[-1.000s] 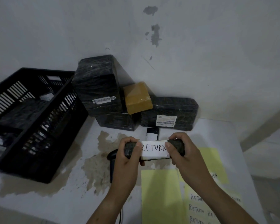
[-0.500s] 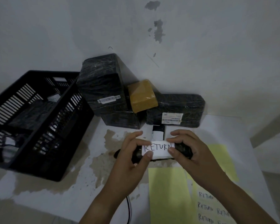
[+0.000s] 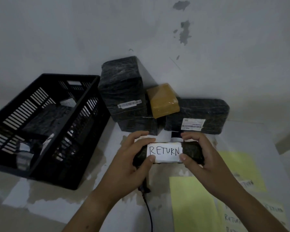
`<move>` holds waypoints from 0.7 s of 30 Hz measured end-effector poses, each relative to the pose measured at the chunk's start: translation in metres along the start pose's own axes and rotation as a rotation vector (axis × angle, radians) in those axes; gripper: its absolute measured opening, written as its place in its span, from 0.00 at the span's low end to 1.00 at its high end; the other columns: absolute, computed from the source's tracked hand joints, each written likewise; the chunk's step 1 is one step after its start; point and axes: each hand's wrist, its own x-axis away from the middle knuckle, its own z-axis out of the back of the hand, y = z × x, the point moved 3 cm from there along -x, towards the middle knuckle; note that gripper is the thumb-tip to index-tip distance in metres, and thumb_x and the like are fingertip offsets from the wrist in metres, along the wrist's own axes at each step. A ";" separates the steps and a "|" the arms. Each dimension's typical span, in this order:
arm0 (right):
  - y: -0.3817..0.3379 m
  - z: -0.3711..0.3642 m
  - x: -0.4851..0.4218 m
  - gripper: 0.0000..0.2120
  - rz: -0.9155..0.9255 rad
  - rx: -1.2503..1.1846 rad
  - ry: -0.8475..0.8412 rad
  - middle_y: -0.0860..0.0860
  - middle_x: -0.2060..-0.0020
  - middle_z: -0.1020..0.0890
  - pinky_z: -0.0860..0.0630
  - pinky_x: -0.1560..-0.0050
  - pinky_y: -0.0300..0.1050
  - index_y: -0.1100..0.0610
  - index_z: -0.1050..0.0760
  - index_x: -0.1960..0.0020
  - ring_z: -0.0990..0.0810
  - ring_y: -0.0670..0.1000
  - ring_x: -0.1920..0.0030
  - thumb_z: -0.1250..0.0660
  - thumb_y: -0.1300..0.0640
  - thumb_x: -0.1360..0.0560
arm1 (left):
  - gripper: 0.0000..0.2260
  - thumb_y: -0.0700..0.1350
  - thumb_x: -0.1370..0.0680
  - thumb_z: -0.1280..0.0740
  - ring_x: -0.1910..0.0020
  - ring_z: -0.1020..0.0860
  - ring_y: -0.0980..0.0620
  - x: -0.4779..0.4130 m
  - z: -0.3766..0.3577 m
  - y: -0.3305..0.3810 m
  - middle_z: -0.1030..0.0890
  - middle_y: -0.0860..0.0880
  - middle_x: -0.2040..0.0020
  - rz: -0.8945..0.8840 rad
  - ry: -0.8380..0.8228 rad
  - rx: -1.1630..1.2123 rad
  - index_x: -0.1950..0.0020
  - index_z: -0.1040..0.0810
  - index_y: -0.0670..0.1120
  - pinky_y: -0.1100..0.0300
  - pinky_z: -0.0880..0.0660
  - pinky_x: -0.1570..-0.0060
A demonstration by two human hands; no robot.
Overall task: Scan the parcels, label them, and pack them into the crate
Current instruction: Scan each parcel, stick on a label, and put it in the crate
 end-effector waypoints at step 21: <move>-0.105 -0.289 -0.139 0.15 -0.085 -0.137 -0.087 0.45 0.47 0.19 0.17 0.54 0.46 0.46 0.25 0.43 0.18 0.49 0.50 0.34 0.65 0.22 | 0.17 0.63 0.18 0.42 0.67 0.31 0.59 0.121 0.329 -0.268 0.29 0.58 0.65 0.031 -0.038 -0.649 0.61 0.28 0.55 0.59 0.32 0.64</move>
